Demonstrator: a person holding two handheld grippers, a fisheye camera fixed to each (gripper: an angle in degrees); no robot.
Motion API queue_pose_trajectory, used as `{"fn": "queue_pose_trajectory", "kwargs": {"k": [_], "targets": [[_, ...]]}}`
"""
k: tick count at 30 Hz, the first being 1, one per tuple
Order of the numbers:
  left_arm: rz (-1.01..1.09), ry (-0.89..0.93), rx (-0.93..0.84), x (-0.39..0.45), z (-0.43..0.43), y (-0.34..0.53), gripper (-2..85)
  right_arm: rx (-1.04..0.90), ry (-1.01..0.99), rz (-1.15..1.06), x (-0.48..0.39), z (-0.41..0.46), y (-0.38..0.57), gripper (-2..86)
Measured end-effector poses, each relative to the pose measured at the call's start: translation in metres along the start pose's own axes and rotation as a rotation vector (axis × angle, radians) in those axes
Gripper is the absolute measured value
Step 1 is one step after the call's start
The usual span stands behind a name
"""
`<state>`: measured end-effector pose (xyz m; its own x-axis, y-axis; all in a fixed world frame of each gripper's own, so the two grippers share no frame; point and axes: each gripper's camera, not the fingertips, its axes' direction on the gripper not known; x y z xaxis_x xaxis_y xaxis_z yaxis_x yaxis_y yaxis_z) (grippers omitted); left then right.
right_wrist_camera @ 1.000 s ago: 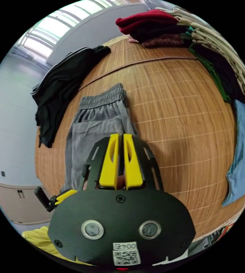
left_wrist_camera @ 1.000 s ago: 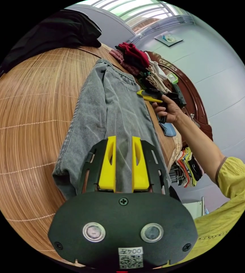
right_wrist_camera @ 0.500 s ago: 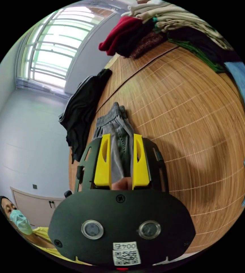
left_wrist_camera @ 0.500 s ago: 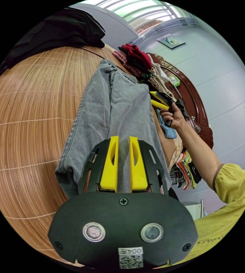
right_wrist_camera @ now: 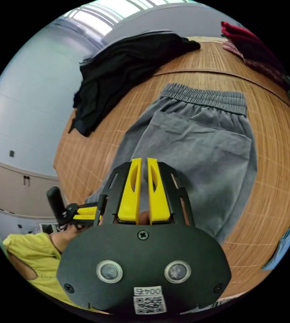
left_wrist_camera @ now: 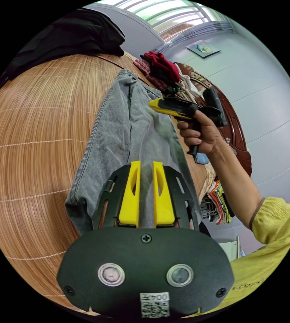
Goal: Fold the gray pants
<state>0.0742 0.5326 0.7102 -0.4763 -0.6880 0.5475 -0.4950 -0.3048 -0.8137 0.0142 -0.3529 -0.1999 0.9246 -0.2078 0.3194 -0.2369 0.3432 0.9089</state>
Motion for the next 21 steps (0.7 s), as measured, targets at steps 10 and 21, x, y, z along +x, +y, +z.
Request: {"fn": "queue_pose_trajectory", "kwargs": {"k": [10, 21], "targets": [[-0.004, 0.009, 0.001, -0.001, -0.001, 0.002, 5.9, 0.011, -0.114, 0.092, 0.043, -0.045, 0.017, 6.7], [-0.015, 0.011, 0.004, 0.005, 0.004, 0.011, 4.7, -0.03, 0.037, 0.267, 0.095, -0.048, 0.15, 3.4]]}}
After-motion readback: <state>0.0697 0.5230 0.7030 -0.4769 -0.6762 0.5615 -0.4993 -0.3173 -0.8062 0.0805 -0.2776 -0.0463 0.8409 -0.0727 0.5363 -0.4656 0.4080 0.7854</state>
